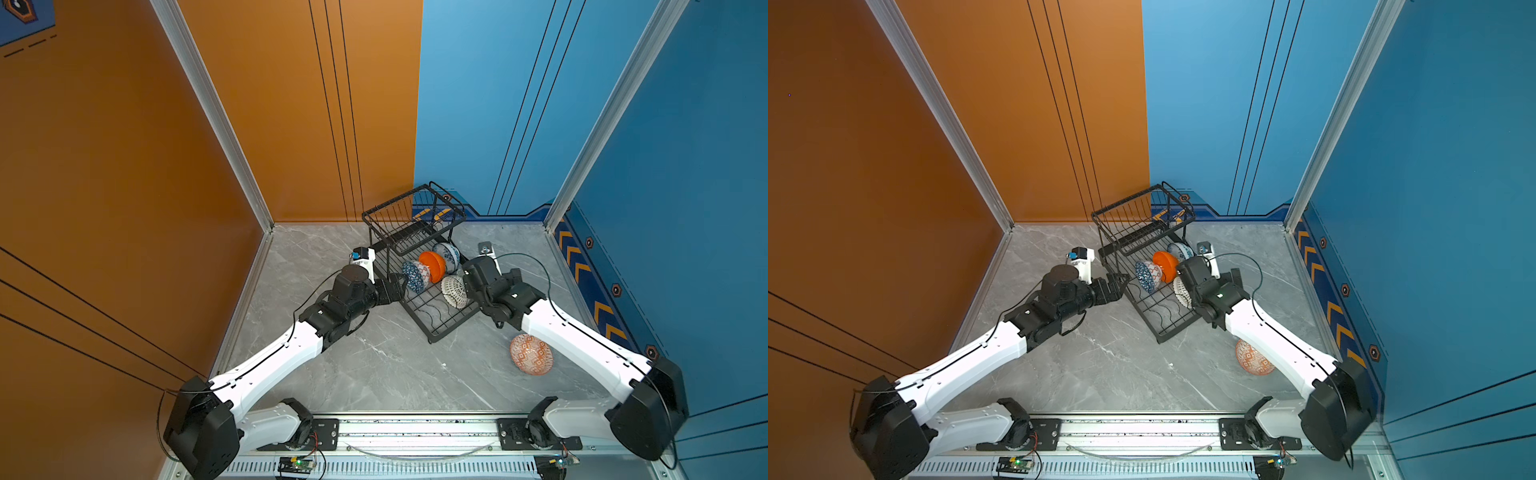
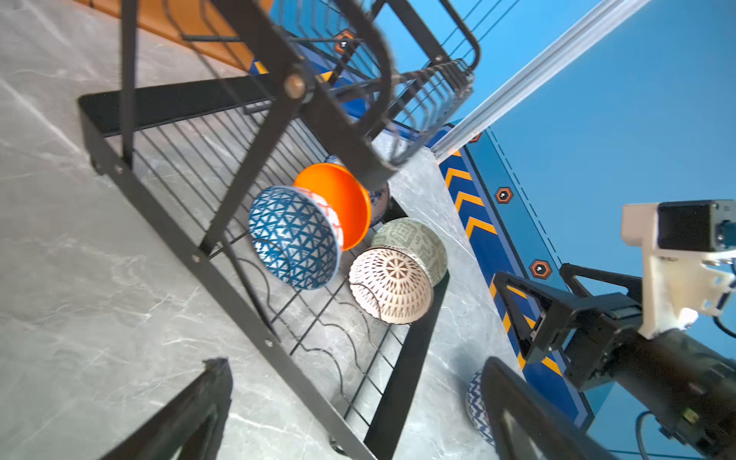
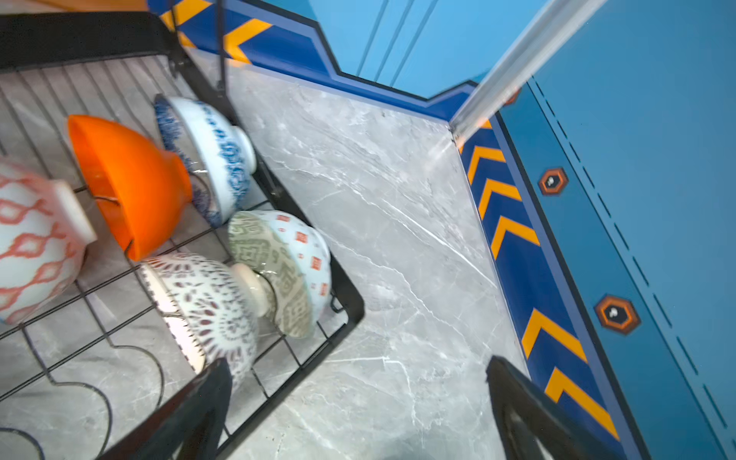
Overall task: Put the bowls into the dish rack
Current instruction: 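Open the right gripper and move it over the orange-patterned bowl on the floor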
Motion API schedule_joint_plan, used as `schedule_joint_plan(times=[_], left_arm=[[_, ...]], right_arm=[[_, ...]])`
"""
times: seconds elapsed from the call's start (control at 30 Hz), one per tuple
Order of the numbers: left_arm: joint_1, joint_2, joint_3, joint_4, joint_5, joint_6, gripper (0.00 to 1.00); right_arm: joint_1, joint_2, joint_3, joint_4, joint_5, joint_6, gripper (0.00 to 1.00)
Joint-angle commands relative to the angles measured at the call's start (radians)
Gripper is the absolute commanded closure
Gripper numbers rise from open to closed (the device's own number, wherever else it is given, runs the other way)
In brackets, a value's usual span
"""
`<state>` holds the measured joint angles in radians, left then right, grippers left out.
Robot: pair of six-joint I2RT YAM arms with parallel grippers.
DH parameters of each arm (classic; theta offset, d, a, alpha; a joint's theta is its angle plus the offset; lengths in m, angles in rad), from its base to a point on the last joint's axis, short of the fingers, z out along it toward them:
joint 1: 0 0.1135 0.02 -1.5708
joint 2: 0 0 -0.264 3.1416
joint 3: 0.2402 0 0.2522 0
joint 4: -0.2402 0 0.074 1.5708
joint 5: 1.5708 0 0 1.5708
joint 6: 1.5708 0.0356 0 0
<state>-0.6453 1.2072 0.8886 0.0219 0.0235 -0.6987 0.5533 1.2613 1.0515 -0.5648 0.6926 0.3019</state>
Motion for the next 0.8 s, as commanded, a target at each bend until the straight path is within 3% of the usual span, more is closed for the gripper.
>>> schedule_joint_plan(times=[0.0,0.23,0.47,0.77], left_arm=[[-0.050,0.045,0.055,-0.022,-0.056,0.068,0.02],[-0.152,0.177,0.135,0.006,-0.044,0.095,0.02],[-0.194,0.231,0.177,0.024,-0.003,0.091,0.02],[-0.199,0.231,0.160,0.026,-0.008,0.080,0.02]], right_arm=[[-0.098,-0.109,-0.092,-0.112,-0.154,0.192,0.00],[-0.209,-0.266,-0.290,-0.155,-0.360,0.332,0.00],[-0.203,-0.302,-0.417,-0.128,-0.407,0.403,0.15],[-0.220,-0.295,-0.528,-0.064,-0.443,0.424,0.26]])
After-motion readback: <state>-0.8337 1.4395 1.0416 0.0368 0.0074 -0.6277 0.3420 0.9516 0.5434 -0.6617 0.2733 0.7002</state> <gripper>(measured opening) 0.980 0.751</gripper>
